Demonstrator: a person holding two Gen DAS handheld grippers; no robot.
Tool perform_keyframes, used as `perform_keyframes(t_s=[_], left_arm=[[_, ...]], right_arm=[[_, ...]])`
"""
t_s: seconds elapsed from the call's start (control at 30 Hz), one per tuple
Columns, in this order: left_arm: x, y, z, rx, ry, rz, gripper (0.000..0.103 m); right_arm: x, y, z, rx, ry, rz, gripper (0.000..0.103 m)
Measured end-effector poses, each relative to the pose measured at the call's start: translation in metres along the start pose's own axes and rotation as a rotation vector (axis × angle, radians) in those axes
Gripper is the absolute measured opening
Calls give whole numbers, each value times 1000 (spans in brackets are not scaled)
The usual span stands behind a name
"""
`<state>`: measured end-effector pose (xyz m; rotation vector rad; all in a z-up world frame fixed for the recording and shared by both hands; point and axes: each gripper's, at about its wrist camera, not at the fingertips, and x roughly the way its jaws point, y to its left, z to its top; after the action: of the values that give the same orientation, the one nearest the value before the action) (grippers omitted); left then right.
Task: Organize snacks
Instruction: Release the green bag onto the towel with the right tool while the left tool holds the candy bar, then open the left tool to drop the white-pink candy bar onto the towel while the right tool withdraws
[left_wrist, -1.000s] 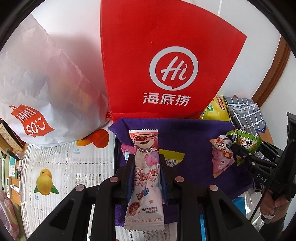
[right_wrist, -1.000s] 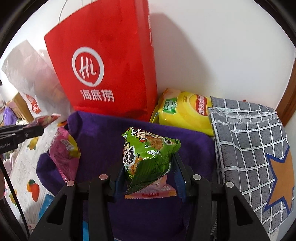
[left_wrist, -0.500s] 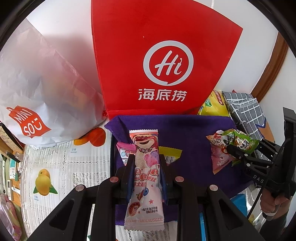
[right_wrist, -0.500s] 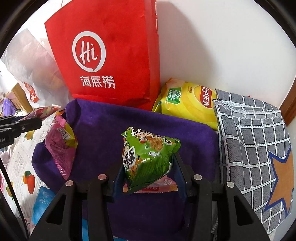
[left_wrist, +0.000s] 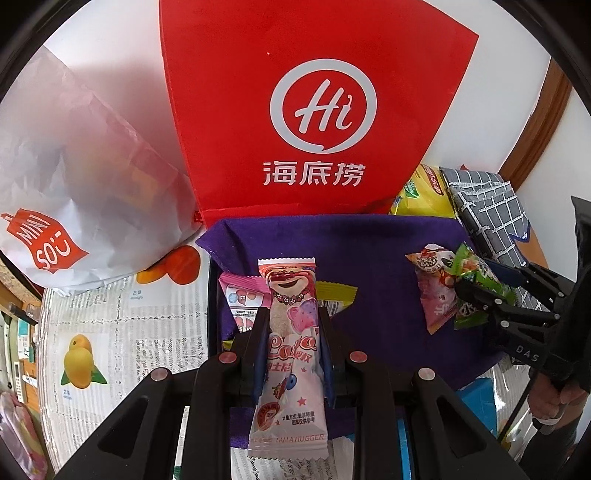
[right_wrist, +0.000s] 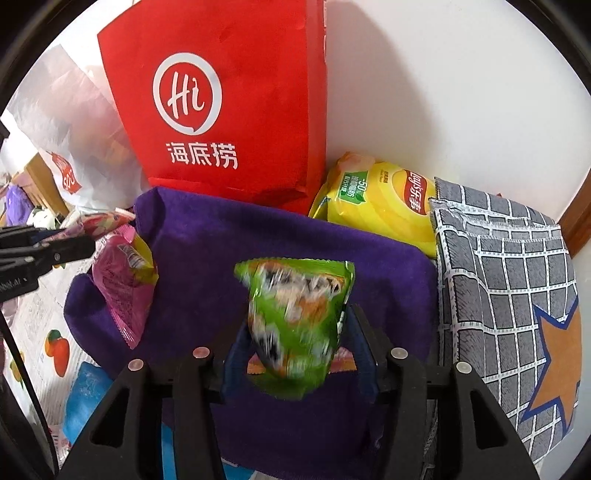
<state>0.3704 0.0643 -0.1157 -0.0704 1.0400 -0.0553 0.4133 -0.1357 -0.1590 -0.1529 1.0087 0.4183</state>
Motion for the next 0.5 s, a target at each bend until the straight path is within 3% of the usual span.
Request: perform_keyframes(t_s=[0.5], left_arm=[[6, -6, 0, 22, 16, -7, 23]], right_arm=[[-25, -2, 3, 48, -76, -24, 56]])
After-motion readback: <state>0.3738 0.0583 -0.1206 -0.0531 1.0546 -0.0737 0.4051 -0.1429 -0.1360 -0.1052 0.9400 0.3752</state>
